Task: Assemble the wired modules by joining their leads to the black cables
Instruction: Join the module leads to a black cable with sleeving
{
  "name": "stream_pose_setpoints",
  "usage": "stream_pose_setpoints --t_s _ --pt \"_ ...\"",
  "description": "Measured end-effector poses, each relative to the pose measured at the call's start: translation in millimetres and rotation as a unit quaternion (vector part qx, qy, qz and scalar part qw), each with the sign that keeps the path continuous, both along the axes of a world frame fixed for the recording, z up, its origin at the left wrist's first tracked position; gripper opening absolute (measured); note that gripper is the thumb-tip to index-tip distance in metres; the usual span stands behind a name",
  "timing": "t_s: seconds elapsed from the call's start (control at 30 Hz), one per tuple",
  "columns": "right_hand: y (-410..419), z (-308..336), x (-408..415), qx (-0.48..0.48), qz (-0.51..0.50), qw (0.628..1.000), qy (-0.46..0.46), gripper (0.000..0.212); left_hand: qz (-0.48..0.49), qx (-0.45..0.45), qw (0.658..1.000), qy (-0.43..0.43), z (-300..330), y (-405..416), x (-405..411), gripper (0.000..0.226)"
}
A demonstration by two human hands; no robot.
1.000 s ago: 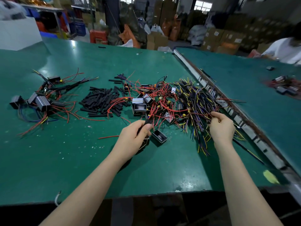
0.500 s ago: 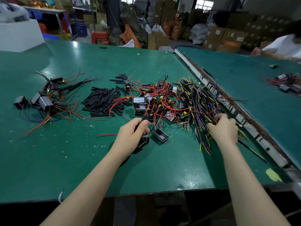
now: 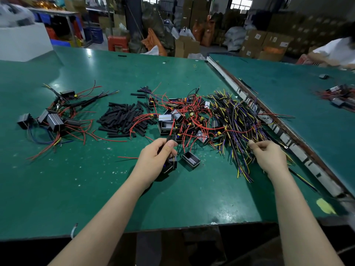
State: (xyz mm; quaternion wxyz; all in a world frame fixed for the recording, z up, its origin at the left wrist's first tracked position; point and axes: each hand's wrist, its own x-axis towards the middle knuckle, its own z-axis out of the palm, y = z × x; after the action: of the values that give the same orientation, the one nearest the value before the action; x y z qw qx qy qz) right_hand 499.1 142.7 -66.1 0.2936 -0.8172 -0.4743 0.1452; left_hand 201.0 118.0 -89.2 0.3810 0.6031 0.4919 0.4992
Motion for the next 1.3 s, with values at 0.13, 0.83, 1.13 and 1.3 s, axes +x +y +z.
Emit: stream_pose_setpoints --t_s 0.13,0.83,1.13,1.3 --pt "-13 1 0 0.05 0.03 0.997 0.047 0.041 0.001 -0.005 1.0 -0.003 -1 0 -1 0.019" --pt "-35 8 -43 0.202 -0.059 0.864 0.458 0.013 -0.001 -0.009 0.999 -0.039 -5 3 -2 0.019" --pt "-57 10 -118 0.202 0.076 0.793 0.57 0.015 -0.006 -0.016 0.998 -0.053 -2 2 -4 0.018" --pt "-53 4 -151 0.207 0.141 0.804 0.539 0.007 0.0 -0.031 0.996 -0.086 0 2 -1 0.016"
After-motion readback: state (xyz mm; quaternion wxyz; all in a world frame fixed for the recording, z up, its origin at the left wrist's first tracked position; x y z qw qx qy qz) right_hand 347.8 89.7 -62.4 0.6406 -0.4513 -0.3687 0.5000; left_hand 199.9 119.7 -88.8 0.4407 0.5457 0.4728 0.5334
